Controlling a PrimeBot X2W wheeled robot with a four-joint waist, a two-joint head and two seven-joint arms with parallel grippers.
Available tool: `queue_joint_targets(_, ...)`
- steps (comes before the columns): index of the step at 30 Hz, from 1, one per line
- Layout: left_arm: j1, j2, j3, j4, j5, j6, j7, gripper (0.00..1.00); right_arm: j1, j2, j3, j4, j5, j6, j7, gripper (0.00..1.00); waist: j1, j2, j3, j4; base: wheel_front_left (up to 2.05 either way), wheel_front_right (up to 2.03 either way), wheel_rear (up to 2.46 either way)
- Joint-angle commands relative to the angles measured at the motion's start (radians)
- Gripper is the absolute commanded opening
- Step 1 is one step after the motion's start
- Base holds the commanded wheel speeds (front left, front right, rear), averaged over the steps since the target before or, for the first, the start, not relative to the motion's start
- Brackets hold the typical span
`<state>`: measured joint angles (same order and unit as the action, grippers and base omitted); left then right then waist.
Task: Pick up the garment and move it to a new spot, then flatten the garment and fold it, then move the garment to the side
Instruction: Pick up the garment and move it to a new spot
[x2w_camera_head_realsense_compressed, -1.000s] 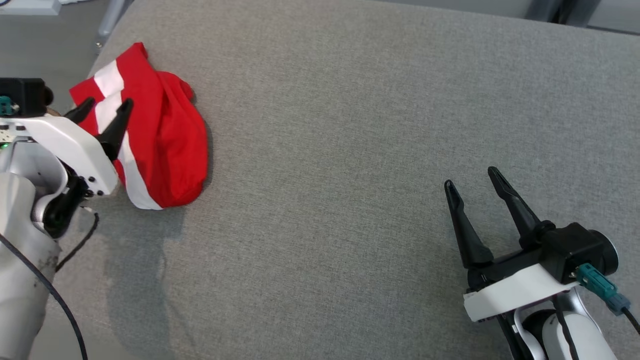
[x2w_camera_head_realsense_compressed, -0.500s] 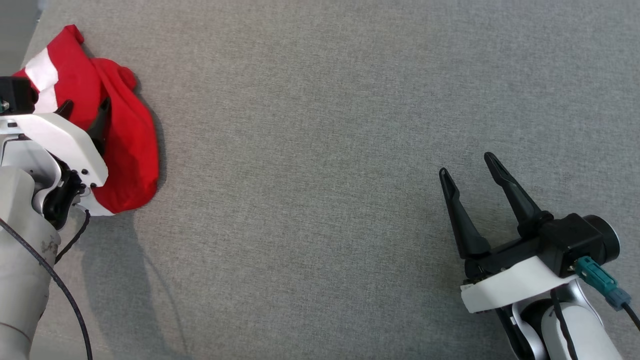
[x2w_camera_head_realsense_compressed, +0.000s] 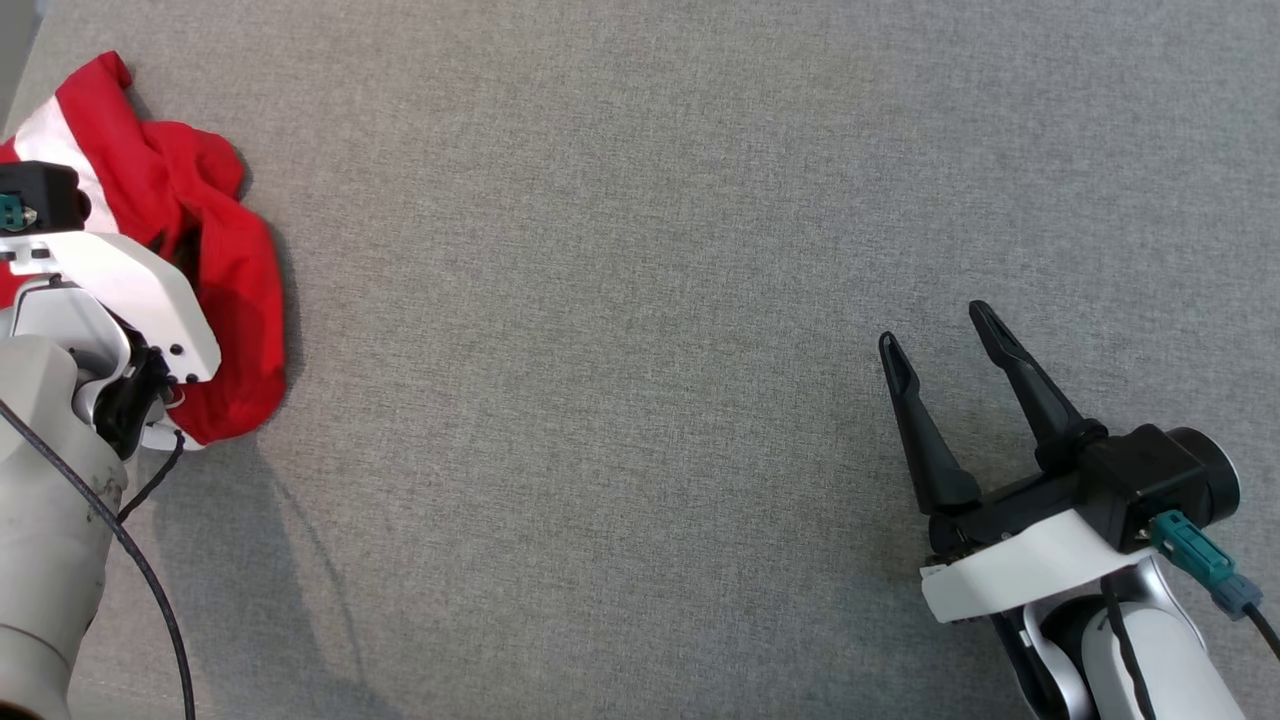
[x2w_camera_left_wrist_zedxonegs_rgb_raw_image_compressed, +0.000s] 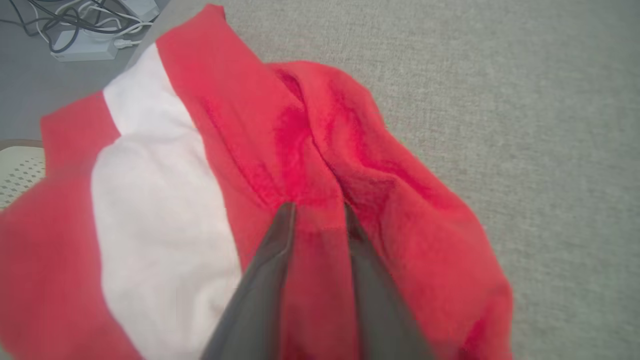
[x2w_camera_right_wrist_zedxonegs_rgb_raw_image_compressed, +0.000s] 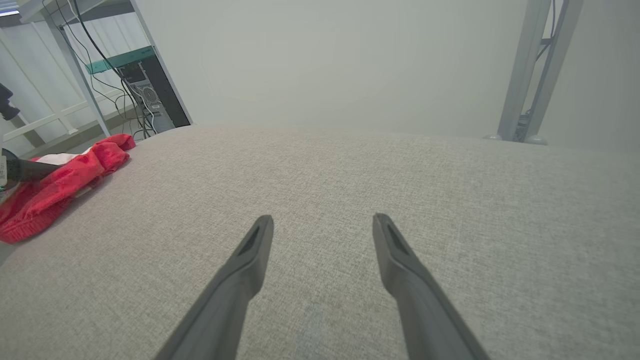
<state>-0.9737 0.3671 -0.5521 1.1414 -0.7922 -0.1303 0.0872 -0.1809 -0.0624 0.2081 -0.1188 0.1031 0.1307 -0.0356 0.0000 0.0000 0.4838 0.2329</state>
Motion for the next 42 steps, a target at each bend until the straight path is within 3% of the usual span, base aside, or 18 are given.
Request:
queue_joint_targets(1,-0.009,0.009,-0.003,-0.001,-0.004,0.000,-0.007,0.00,-0.012,-0.002,-0.001,0.000,-0.008,0.000,-0.005,1.00,0.0000,0.0000,-0.001,0.002,0.00,0.00,0.00)
queue_joint_targets(18,-0.008,0.030,-0.087,-0.032,0.019,0.000,-0.296,0.00,-0.009,0.007,0.002,0.086,0.044,0.000,-0.057,1.00,0.0000,0.0000,-0.151,0.019,0.00,0.00,0.00)
queue_joint_targets(27,0.006,0.066,-0.102,-0.128,0.054,0.000,-0.351,0.00,0.003,0.009,-0.005,0.140,0.079,0.000,-0.098,1.00,0.0000,0.0000,-0.261,0.020,0.00,0.00,0.00)
queue_joint_targets(34,0.058,0.075,-0.041,-0.333,0.109,0.034,-0.353,0.00,0.014,0.009,-0.022,0.168,0.108,0.000,-0.128,1.00,0.0000,0.0000,-0.335,0.003,0.00,0.00,0.00)
queue_joint_targets(42,0.204,0.024,-0.019,-0.633,0.164,0.066,-0.352,0.00,0.023,0.008,-0.063,0.178,0.119,0.000,-0.144,1.00,0.0000,0.0000,-0.390,-0.056,0.00,0.00,0.00)
